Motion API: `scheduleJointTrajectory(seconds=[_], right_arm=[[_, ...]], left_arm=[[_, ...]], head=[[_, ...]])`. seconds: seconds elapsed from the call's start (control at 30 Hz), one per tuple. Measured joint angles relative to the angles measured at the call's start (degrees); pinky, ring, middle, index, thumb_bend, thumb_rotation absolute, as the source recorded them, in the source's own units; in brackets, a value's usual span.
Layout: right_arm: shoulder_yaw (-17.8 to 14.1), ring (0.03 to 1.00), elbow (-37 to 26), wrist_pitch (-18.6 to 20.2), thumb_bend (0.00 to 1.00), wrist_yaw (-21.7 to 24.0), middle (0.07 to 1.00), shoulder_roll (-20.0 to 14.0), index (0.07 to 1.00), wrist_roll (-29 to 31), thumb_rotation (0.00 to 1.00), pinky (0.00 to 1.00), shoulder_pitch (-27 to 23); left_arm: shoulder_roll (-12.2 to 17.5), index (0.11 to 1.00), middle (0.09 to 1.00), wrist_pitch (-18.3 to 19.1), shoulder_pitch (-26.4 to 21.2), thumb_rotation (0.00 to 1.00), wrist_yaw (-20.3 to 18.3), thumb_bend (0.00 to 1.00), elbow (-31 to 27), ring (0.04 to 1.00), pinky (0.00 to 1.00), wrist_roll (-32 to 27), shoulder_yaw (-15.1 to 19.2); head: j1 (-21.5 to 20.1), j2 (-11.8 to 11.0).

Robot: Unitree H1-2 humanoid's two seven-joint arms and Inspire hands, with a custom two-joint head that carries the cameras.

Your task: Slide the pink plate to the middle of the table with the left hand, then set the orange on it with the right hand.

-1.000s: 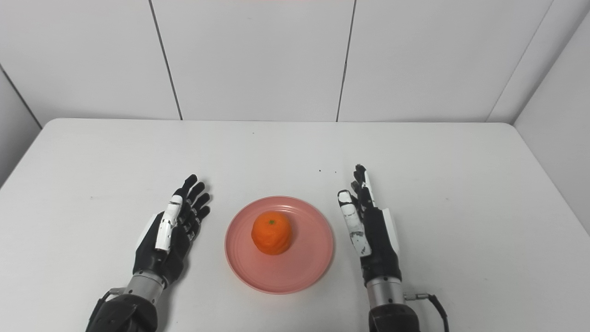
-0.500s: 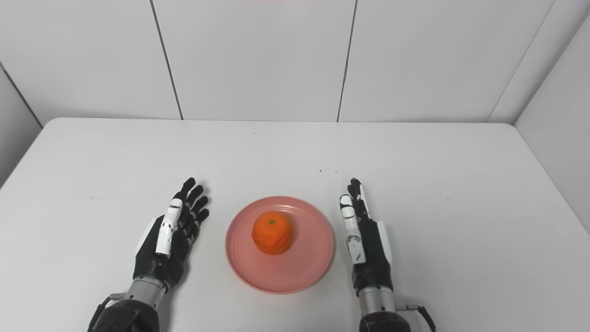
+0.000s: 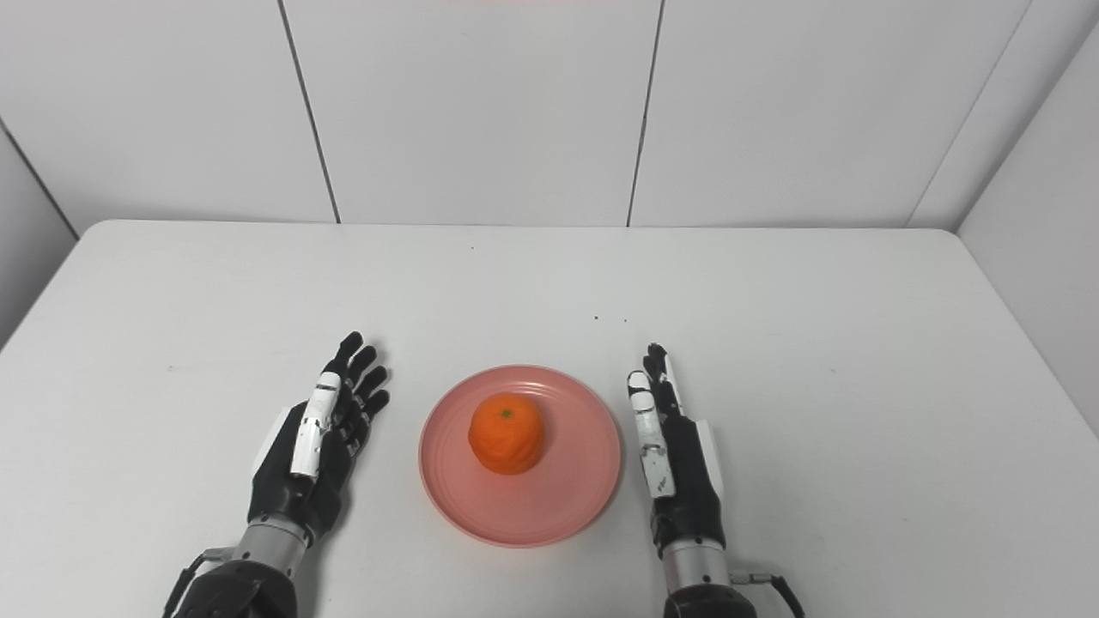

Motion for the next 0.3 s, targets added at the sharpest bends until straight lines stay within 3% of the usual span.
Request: scheduleJointTrajectory(seconds=[0.3], right_arm=[[0.0, 0.961, 0.0, 0.0, 0.25, -0.8, 0.973, 0.0, 0.975, 0.4, 1.0, 0.96, 0.1]], left_arm=[[0.0, 1.0, 1.0, -0.6, 0.2, 0.98, -0.1, 0.41, 0.0, 0.993, 0.99, 0.3, -0.7]], head=[[-0.3, -0.6]])
